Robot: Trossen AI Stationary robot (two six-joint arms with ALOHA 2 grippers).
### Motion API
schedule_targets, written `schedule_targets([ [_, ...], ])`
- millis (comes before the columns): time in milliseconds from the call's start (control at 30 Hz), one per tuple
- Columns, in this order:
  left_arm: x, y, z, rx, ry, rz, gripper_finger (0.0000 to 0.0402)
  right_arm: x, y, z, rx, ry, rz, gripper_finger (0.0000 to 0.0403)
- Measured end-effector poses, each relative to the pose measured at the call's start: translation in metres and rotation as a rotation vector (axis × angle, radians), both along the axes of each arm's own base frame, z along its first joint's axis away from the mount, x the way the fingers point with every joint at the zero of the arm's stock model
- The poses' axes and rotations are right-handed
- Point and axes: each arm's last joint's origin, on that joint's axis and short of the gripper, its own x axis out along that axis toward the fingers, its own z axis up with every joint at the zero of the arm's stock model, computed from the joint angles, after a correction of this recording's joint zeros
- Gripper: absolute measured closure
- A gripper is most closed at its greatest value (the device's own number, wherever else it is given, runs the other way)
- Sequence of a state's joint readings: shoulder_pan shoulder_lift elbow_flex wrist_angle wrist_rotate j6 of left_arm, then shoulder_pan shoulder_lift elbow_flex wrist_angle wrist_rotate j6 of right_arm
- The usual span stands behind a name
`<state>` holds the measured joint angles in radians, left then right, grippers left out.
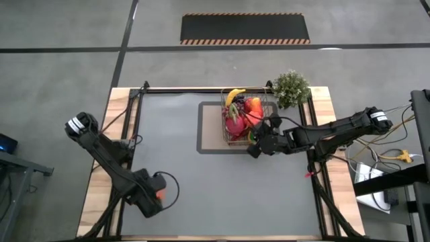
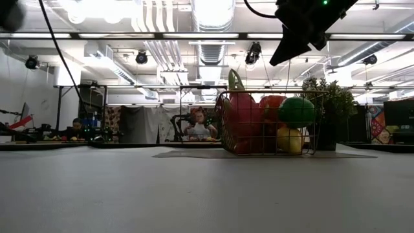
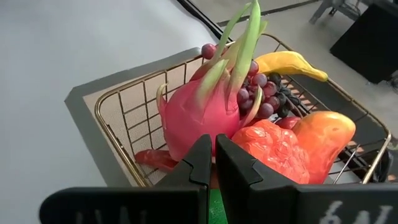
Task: Build produce basket
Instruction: Put the orange into the wire basket
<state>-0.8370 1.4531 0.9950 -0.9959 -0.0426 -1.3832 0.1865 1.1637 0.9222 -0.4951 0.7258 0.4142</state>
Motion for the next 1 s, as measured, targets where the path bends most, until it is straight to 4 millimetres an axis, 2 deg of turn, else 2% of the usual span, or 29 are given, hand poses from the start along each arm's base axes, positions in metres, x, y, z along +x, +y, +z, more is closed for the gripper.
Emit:
schedule_targets([
  [300,0.037,0.021,0.05,0.171,-0.612,-0.193,0.0157,0.0,0.002,0.001,-0.044,0.027,0.049,0.039],
  [467,0.058,0.039,0.069,0.27,-0.841,-0.359,0.0157,0.004,0.004,0.002,0.007,-0.005,0.103,0.039],
  [600,0.074,0.05,0.073,0.389,-0.968,-0.47,0.0157,0.009,0.009,0.002,0.09,-0.05,0.214,0.0379],
  [767,0.087,0.068,0.065,0.499,-1.016,-0.491,0.0157,0.02,0.015,-0.003,0.088,-0.095,0.368,0.0321],
  [1000,0.098,0.091,0.054,0.537,-1.14,-0.358,0.0157,0.041,0.023,-0.015,-0.023,-0.175,0.565,0.0193],
])
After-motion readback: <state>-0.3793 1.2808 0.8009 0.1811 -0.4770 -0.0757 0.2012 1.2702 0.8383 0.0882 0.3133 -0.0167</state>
